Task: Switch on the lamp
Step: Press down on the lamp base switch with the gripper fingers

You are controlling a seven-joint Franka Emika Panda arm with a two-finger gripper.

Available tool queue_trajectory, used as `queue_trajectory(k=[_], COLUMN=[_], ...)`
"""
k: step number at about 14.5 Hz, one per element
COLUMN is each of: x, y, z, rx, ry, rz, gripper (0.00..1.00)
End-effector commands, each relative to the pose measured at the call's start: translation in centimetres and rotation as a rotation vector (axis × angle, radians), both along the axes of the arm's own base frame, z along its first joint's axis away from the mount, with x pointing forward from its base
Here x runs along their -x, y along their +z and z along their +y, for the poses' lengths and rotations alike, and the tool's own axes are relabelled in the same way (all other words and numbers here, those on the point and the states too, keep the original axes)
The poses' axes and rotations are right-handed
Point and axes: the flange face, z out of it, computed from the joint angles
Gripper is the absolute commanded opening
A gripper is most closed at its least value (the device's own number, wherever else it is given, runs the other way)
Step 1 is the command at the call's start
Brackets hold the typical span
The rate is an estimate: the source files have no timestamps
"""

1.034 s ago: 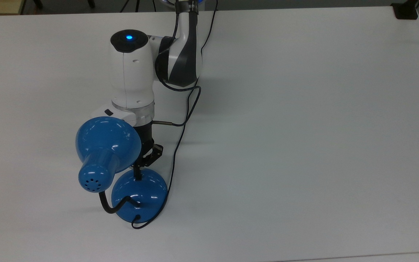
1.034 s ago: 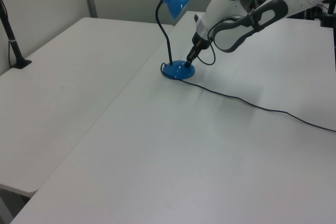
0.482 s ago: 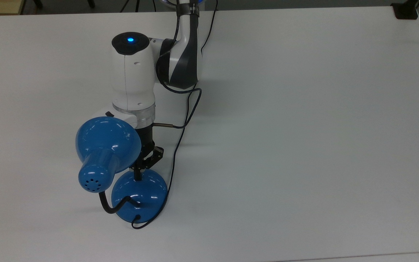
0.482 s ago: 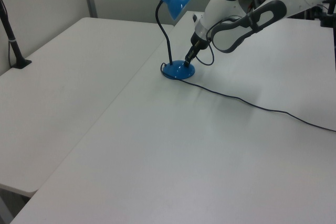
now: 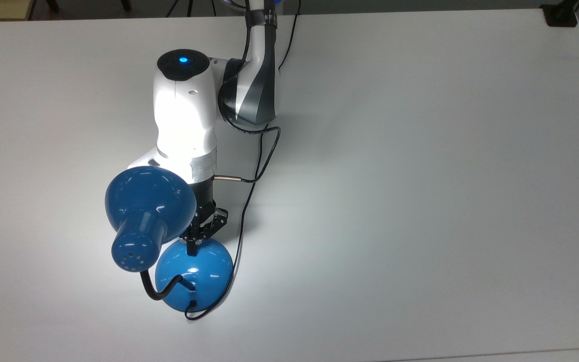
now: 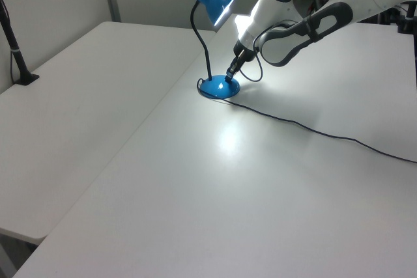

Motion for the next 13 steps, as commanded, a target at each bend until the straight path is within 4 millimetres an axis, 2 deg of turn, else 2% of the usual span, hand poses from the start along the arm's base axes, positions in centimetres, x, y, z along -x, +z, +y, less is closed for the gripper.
queue_trajectory(k=[1, 5, 13], x=[-1.1, -1.0, -1.0], y=[-2.1, -3.5, -4.0], z=[0.8, 1.4, 1.9], rx=[0.007, 0.03, 0.034], ry=[0.003, 0.027, 0.034], rz=[-0.005, 0.015, 0.023], gripper=[0.0, 0.0, 0.0])
